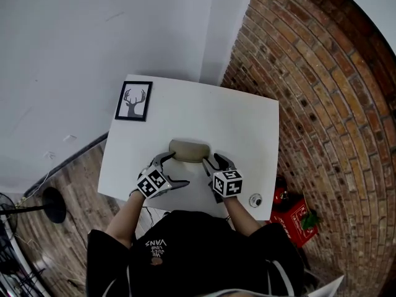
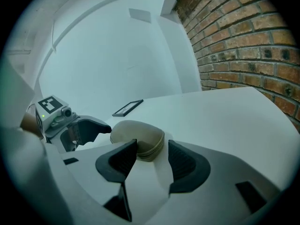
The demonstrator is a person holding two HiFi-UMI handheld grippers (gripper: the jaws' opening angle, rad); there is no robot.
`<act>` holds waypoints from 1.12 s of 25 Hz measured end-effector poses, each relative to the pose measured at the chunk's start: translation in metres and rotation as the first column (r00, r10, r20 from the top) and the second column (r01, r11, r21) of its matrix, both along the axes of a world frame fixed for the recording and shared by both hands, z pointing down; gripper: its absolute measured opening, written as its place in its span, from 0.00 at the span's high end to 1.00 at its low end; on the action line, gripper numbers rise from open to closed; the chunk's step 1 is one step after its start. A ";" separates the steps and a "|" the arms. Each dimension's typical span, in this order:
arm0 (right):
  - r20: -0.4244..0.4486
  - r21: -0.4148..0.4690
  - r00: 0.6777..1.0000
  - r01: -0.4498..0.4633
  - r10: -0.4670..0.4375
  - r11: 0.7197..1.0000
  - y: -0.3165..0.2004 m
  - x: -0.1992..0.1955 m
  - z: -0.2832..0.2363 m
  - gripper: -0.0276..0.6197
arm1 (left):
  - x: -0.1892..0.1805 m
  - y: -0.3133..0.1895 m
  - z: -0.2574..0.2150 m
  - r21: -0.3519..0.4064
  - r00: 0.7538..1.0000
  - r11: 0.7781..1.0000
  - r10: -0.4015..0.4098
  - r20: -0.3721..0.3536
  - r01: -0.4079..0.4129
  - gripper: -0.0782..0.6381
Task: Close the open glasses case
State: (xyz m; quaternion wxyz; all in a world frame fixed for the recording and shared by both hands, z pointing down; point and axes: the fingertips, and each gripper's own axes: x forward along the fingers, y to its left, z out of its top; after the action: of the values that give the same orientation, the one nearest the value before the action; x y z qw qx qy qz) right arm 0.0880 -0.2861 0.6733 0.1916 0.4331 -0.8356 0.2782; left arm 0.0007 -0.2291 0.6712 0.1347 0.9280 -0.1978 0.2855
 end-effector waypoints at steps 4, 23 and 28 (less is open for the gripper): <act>-0.038 0.002 0.999 0.001 -0.001 1.000 -0.001 0.002 0.002 0.61 | 0.000 -0.001 0.001 -0.001 1.000 1.000 -0.014 0.007 0.014 0.16; -0.075 0.015 0.996 -0.056 0.057 0.998 0.002 0.003 -0.004 0.60 | 0.000 -0.001 0.006 0.051 0.999 0.999 -0.014 0.048 0.012 0.16; -0.069 0.032 0.995 -0.071 0.073 0.997 0.009 0.005 -0.012 0.60 | -0.004 -0.005 -0.005 0.063 0.998 0.996 -0.059 0.005 0.059 0.16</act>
State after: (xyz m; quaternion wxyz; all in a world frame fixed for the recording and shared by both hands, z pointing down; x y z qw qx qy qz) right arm 0.0935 -0.2772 0.6615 0.2043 0.4751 -0.8163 0.2571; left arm -0.0028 -0.2339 0.6663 0.1131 0.9245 -0.2346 0.2783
